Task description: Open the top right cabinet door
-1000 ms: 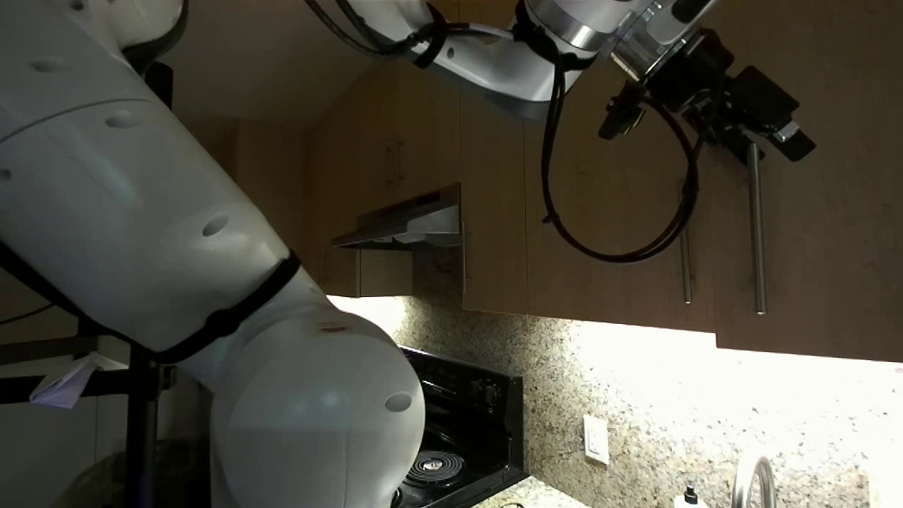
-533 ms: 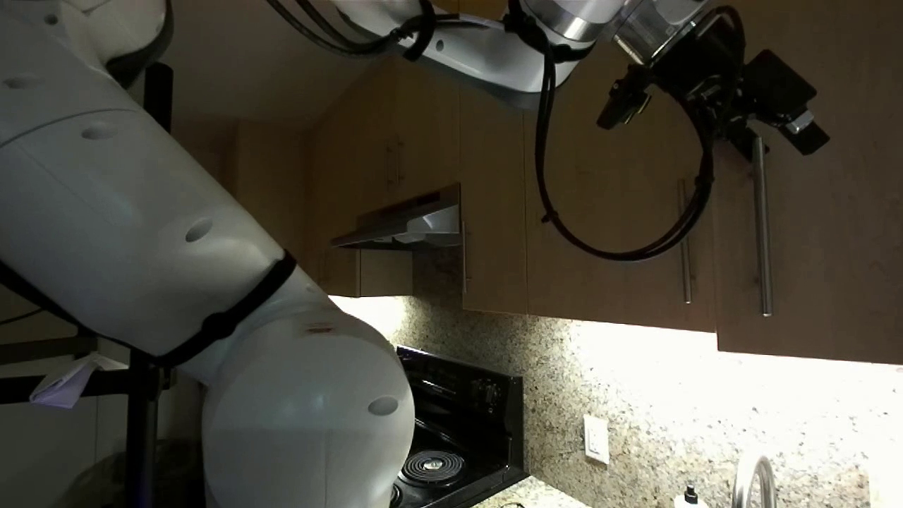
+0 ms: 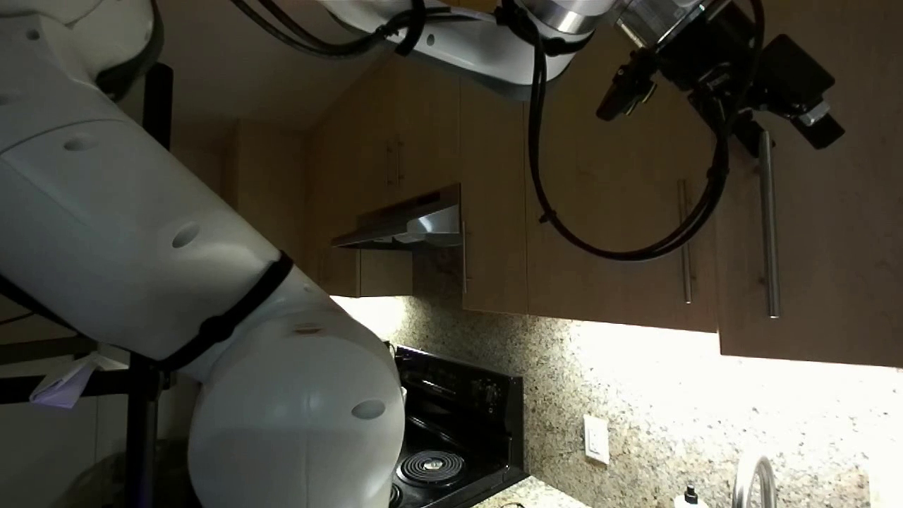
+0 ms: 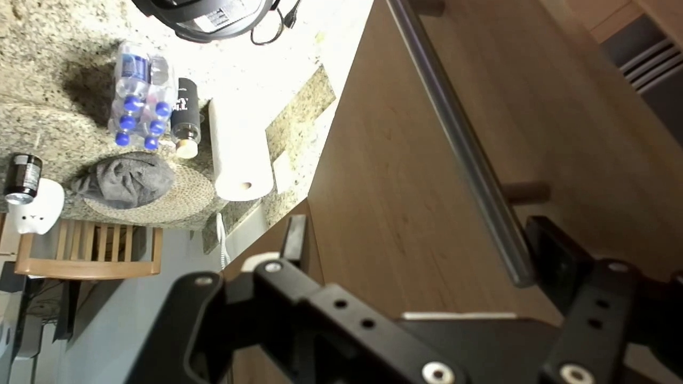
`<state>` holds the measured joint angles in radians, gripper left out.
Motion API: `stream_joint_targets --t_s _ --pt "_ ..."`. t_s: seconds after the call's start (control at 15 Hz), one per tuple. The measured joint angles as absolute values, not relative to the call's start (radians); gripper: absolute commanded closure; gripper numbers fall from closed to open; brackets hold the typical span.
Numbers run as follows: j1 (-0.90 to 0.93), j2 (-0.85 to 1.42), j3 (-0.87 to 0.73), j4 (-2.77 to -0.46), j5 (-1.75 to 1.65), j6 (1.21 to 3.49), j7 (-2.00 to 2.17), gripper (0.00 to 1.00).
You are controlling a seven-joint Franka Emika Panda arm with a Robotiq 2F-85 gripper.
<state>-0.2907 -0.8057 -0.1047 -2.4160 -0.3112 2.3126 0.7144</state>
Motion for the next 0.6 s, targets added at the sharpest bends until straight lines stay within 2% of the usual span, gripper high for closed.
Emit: stream_joint_targets --t_s 0.6 --pt "-0.317 -0.848 -0.152 -2.439 -0.229 2.313 0.527 0.00"
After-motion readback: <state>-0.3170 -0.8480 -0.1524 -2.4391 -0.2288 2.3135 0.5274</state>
